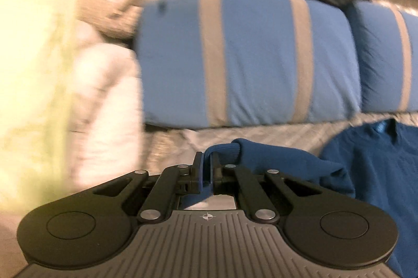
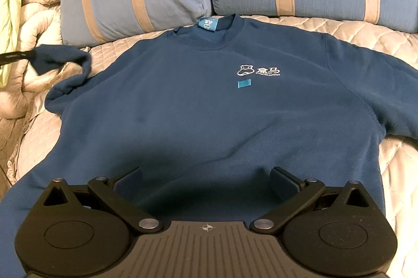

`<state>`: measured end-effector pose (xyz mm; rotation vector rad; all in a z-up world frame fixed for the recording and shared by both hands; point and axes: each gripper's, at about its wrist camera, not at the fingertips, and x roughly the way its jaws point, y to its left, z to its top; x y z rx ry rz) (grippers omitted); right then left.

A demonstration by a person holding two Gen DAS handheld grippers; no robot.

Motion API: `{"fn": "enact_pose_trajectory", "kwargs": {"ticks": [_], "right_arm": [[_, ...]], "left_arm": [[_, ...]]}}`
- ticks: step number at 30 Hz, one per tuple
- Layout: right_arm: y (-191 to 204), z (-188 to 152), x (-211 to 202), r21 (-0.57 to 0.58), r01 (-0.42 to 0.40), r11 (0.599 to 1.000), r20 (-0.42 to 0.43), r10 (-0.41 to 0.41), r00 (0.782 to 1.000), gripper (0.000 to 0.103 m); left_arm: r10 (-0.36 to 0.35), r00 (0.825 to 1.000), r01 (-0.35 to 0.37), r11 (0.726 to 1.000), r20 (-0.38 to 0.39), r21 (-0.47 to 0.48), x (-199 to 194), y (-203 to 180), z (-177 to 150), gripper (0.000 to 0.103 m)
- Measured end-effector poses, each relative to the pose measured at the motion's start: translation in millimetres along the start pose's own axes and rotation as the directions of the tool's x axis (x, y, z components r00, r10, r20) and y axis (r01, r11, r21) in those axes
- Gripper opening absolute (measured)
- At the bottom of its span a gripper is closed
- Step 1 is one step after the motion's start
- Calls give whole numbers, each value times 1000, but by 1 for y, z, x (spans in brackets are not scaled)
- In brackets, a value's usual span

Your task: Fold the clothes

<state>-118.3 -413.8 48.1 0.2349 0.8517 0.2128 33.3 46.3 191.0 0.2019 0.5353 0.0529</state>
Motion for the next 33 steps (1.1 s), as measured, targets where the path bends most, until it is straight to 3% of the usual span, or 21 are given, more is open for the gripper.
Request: {"fn": "enact_pose_trajectory", "kwargs": {"ticks": [10,18,22,26,33], "right_arm": [[0,0,-3,8,-5,1000,16,5,1000,103],[1,-2,-5,10,-5,1000,25,5,1000,103],[1,-2,-5,10,-5,1000,23,5,1000,103],[0,-1,-5,10,-3,1000,25,3,1000,103],[1,-1,-6,4,0,1000,18,0,1000,103]], "left_arm": [[146,989,-146,989,19,9,-75,58,-2,5],[241,970,-242,970,-20,-35,-108,99,-23,5],[292,954,-296,953,-62,-68,-122,119,-37,5],[362,923,-375,922,-129,-94,-128,137,-55,5],[377,883,-419,901,-279,-110,-118,162,-95,5]]}}
